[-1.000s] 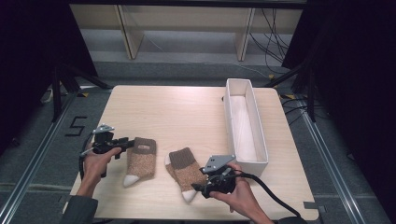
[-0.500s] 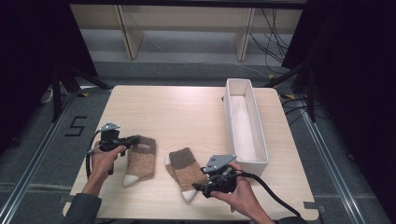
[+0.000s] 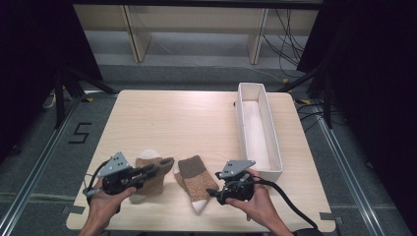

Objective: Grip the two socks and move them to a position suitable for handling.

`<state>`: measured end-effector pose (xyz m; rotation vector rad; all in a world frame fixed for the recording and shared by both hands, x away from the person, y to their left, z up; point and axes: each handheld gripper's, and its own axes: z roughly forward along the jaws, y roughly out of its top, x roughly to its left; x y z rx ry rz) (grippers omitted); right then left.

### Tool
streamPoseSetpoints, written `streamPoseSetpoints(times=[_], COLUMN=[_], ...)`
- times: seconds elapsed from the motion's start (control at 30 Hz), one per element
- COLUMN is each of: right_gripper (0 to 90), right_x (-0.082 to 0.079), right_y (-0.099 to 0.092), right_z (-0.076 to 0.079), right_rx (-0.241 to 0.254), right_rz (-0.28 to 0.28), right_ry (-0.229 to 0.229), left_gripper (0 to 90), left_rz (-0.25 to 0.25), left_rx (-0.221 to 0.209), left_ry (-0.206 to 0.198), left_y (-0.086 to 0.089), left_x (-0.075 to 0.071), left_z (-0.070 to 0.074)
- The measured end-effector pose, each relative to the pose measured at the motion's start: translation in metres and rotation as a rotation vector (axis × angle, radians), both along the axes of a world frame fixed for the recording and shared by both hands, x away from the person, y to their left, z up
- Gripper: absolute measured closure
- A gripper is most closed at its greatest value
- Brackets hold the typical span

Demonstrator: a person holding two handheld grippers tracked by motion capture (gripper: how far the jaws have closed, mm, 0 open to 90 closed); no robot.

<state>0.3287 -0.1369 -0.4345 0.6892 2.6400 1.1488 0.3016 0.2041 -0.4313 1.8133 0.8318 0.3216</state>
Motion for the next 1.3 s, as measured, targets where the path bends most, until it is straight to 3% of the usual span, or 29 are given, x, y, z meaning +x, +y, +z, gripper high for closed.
streamPoseSetpoints(times=[0.13,0.17,0.3,0.5,0.67,0.73,0.83,0.9,0.93,1.03,1.13,1.3], right_gripper=[39.0,39.0,39.0,39.0,38.9,38.9,38.8,38.7,38.7,38.7,38.7,38.9], right_x=[0.001,0.001,0.001,0.001,-0.001,-0.002,-0.001,-0.001,-0.002,0.0,-0.002,-0.003], right_y=[-0.001,-0.001,-0.003,-0.002,-0.001,0.0,0.001,0.001,0.0,-0.001,-0.001,0.001], right_z=[-0.001,-0.001,-0.001,-0.003,-0.005,-0.006,-0.007,-0.007,-0.007,-0.005,-0.004,-0.004], right_rx=[-0.003,-0.004,-0.01,-0.01,-0.016,-0.015,-0.015,-0.023,-0.021,-0.016,-0.006,0.001], right_rz=[-0.009,-0.017,-0.011,-0.012,-0.017,-0.017,0.0,-0.008,-0.016,-0.007,-0.016,-0.004], right_ry=[-0.015,0.005,-0.005,0.013,0.028,0.037,0.023,0.026,0.032,0.011,0.03,0.036], left_gripper=[79.0,79.0,78.8,78.3,76.6,75.2,72.2,69.6,67.6,64.8,66.6,71.7], left_rz=[-0.074,-0.088,-0.126,-0.143,-0.17,-0.177,-0.199,-0.191,-0.181,-0.166,-0.141,-0.011], left_rx=[0.008,0.023,0.034,0.024,0.044,0.075,0.083,0.101,0.051,0.02,0.035,0.057], left_ry=[0.035,0.044,0.081,0.132,0.179,0.194,0.194,0.181,0.184,0.158,0.113,0.083], left_y=[-0.012,-0.015,-0.024,-0.029,-0.037,-0.04,-0.042,-0.039,-0.04,-0.033,-0.021,0.006], left_x=[-0.022,-0.027,-0.041,-0.051,-0.054,-0.055,-0.056,-0.056,-0.058,-0.059,-0.052,-0.025], left_z=[-0.011,-0.014,-0.027,-0.04,-0.058,-0.065,-0.068,-0.063,-0.061,-0.047,-0.036,-0.028])
